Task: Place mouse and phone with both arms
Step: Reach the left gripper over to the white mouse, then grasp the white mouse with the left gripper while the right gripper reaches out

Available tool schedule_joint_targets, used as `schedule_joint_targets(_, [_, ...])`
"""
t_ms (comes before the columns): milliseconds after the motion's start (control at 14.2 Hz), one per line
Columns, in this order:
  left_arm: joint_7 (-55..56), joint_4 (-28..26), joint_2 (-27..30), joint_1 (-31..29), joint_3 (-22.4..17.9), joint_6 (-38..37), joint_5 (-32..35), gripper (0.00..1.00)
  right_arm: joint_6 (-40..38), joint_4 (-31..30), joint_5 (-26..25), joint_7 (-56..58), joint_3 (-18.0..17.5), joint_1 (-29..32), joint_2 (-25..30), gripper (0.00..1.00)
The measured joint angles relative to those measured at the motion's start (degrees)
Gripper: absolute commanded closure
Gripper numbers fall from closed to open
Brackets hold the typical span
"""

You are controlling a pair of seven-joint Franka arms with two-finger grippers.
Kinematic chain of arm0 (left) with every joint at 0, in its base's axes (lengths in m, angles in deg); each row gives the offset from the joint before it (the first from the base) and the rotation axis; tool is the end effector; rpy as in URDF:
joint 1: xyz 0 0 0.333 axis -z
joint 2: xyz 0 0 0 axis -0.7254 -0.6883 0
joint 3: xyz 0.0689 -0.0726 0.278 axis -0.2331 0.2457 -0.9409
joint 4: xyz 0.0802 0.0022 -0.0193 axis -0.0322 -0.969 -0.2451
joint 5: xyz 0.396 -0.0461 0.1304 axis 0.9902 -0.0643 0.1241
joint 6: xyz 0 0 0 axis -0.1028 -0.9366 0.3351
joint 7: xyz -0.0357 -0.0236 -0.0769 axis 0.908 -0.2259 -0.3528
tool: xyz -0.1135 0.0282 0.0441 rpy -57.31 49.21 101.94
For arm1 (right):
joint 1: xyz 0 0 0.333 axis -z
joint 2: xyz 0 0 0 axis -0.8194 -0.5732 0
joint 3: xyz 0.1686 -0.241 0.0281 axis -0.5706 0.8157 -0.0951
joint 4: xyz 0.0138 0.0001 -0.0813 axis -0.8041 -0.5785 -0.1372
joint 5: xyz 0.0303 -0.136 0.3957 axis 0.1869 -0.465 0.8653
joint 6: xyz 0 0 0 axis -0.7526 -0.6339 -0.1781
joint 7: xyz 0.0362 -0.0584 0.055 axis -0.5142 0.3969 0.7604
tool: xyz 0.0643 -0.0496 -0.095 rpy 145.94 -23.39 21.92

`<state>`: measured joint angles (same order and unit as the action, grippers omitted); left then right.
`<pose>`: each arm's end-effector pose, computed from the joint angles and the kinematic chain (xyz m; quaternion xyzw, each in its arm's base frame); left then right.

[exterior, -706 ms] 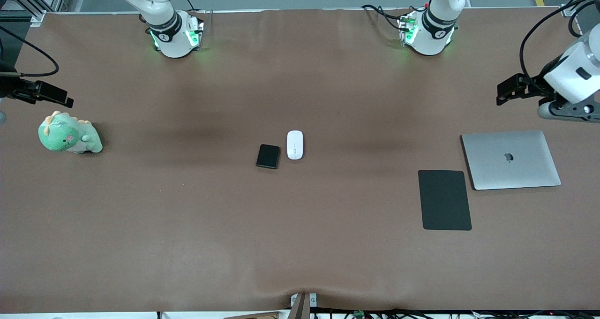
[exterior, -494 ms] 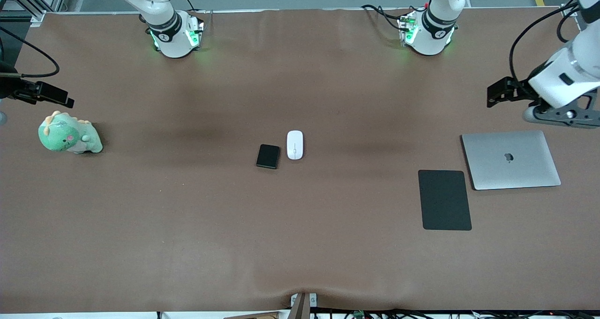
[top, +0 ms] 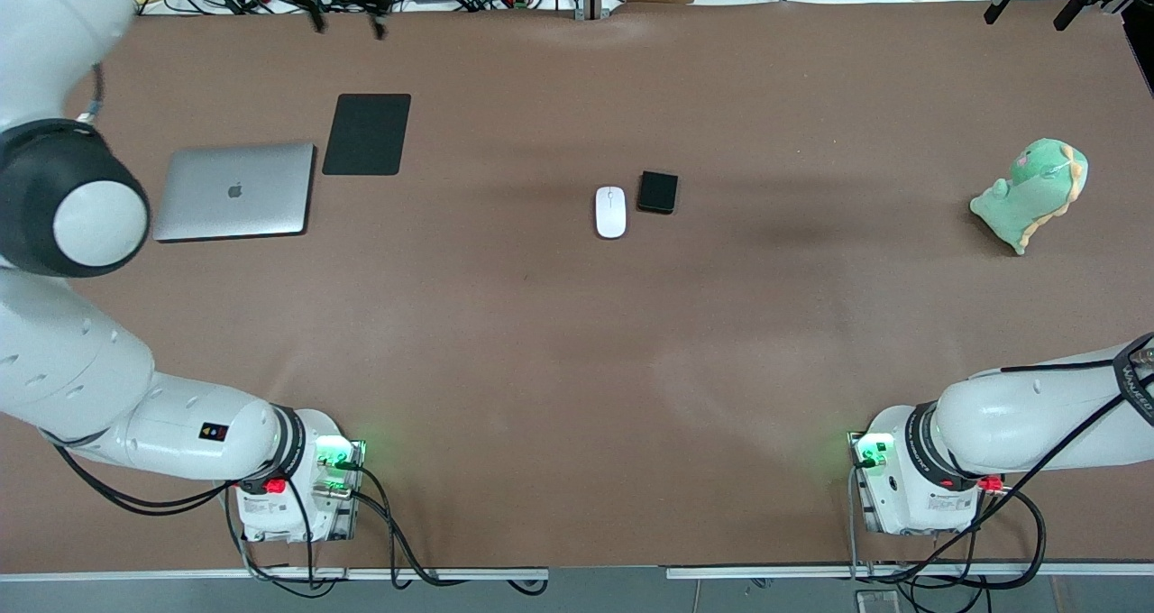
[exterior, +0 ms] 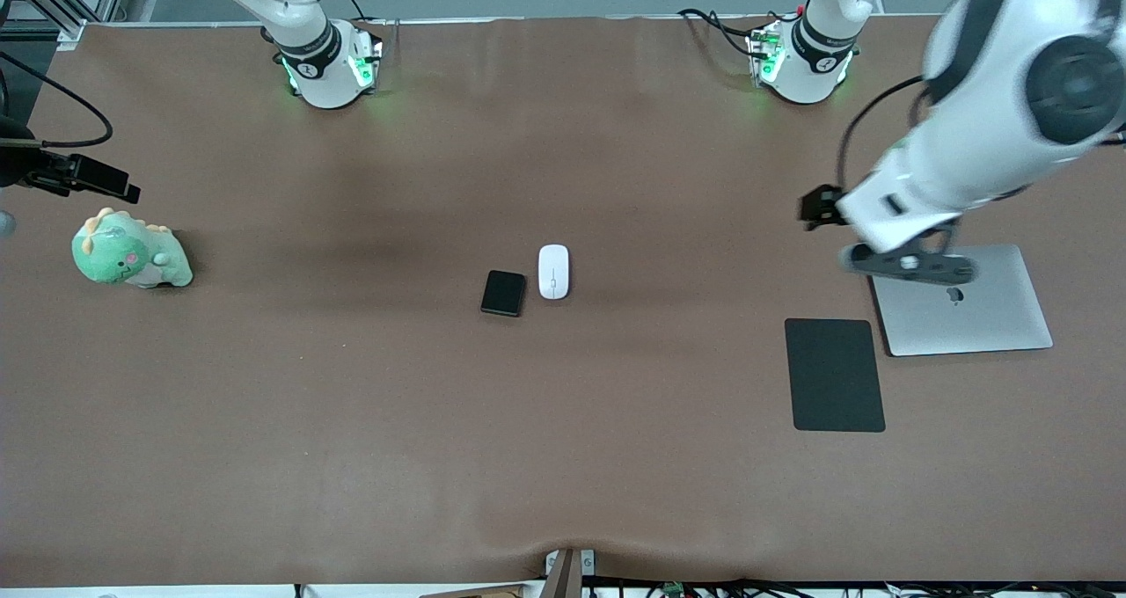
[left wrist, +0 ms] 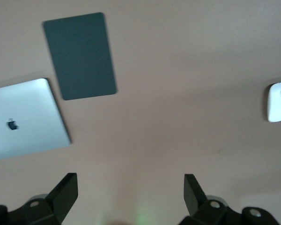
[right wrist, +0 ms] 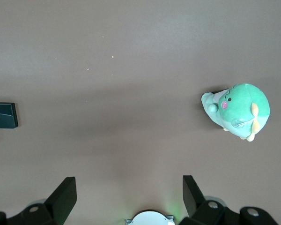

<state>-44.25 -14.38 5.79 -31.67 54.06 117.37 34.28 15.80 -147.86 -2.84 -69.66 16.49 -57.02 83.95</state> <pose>0.5908 -0.2363 0.4947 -0.9931 0.0848 0.0802 0.0106 0.5639 -0.0597 0.5504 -0.9941 0.0690 0.0814 0.0211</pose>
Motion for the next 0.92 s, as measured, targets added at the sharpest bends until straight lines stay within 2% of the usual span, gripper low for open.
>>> schedule_joint_targets(212, [10.8,0.9,-5.2,9.9,0.3,7.7,-0.2,0.0,0.0,0.0,0.5,0.0,0.1,0.0,-0.1,0.0])
schedule_joint_targets(424, [19.9,1.0,-10.1,17.1,0.3,14.9,-0.3,0.0,0.0,0.0,1.7,0.0,0.5,0.0,-0.9,0.0])
schedule_joint_targets(706, [28.5,1.1,-18.5,24.1,0.3,23.2,-0.3,0.0,0.0,0.1,2.3,0.0,0.8,0.0,-1.7,0.0])
schedule_joint_targets(918, [30.2,1.3,-24.1,26.9,0.2,27.8,-0.3,0.0,0.0,0.4,2.4,0.0,0.8,-0.2,-1.9,0.0])
